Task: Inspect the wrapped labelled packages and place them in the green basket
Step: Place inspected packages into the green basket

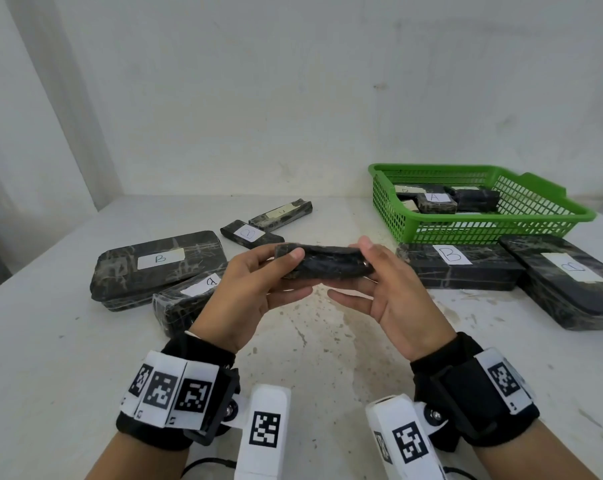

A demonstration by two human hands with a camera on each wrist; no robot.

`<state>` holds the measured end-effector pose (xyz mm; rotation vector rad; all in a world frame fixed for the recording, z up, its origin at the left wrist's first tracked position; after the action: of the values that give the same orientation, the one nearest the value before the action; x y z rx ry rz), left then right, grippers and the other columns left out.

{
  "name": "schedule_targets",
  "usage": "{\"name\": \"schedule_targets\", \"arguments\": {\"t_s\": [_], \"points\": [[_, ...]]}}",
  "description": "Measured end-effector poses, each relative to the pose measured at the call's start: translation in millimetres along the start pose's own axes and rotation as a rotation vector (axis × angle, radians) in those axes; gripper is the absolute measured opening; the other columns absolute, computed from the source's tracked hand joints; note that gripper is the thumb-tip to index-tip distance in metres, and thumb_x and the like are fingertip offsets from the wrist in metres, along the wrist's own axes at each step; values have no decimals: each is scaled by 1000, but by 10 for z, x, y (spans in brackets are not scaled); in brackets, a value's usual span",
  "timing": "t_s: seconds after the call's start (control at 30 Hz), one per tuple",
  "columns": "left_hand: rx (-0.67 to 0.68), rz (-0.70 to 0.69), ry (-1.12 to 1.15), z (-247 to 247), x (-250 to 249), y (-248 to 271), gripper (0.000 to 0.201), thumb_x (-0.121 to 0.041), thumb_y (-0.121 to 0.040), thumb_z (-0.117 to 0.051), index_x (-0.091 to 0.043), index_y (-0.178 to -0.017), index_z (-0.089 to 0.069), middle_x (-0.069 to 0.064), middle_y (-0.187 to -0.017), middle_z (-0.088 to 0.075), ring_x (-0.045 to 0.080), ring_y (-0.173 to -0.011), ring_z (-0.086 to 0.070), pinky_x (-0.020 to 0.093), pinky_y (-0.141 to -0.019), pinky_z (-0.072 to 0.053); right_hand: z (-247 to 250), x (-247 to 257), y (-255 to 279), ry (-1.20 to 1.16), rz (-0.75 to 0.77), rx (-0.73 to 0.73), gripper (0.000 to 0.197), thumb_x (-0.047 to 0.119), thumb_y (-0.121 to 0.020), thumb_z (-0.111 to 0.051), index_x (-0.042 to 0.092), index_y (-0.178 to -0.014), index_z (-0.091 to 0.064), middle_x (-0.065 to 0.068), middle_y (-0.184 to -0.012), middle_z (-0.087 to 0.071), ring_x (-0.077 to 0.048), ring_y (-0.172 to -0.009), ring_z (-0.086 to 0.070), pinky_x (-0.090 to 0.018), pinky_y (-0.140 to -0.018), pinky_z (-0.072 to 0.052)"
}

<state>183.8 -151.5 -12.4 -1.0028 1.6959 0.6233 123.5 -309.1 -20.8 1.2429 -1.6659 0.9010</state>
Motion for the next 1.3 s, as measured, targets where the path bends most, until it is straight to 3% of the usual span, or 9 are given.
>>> {"name": "schedule_targets", "arguments": {"t_s": [0.13,0.3,0.43,0.53,0.63,0.87,0.97,1.07,1.3], "points": [[-29,-9,58,35,-1,-25,53,-26,-75,-66,4,-120,-63,21,-111,-72,27,-98,-72,26,-78,-60,42,43,-22,-111,46,-45,59,29,-80,-63,-9,-124,-54,-27,-114,-68,-27,-87,-74,-30,-74,-61],[-97,-19,29,73,52,-62,56,-24,-75,-68,1,-125,-60,24,-115,-69,26,-94,-70,28,-79,-60,82,88,-27,-66,138,-57,44,26,-74,-69,7,-113,-63,-4,-88,-74,-16,-78,-70,-27,-72,-60],[-185,-51,-65,172,69,-71,31,-17,-89,-66,-1,-116,-65,21,-108,-72,26,-88,-72,26,-75,-60,20,92,-14,-84,138,48,55,30,-65,-74,12,-116,-66,7,-77,-63,-10,-66,-57,-20,-60,-53],[-204,-37,-74,207,77,-71,23,-17,-92,-64,2,-104,-69,20,-98,-75,32,-91,-73,26,-74,-60,-31,72,3,-106,129,148,41,33,-71,-71,15,-107,-74,0,-83,-67,-11,-69,-61,-20,-59,-54],[-200,-17,-54,197,68,-68,27,-18,-91,-65,2,-108,-68,22,-107,-73,34,-99,-72,30,-78,-61,-44,78,8,-131,141,177,31,31,-75,-66,16,-99,-78,-8,-96,-73,-17,-78,-70,-22,-68,-58],[72,-63,-175,-12,20,-16,60,-49,-71,-73,-43,-128,-58,-5,-137,-54,14,-131,-51,35,-92,-56,-28,106,24,41,324,109,31,27,-72,-74,11,-99,-76,-15,-104,-73,-25,-86,-72,-25,-73,-57],[154,-101,-201,-79,25,2,46,-38,-79,-74,-24,-122,-68,5,-130,-63,22,-122,-60,38,-89,-58,-81,77,45,49,304,164,34,32,-77,-69,11,-102,-76,-19,-109,-71,-27,-92,-71,-26,-74,-56],[90,-168,-204,-55,-2,6,31,-22,-85,-74,-2,-108,-71,17,-111,-71,23,-100,-70,32,-84,-58,-103,58,47,51,301,170,38,37,-80,-64,10,-105,-75,-17,-107,-72,-22,-87,-70,-25,-73,-55],[104,-203,-202,-52,-20,14,25,-18,-82,-72,-2,-101,-75,21,-106,-72,23,-97,-72,33,-88,-58,-67,66,40,141,426,122,40,44,-78,-74,10,-100,-76,-14,-102,-71,-23,-80,-70,-25,-71,-55]]}}
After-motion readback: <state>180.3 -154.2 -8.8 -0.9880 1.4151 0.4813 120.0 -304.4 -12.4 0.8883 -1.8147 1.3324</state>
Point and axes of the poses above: each hand's wrist, its own y-axis away from the middle knuckle, its own z-axis out of the back of the hand, x = y × z, the point moved 5 cm from there along -y, towards the middle knuckle
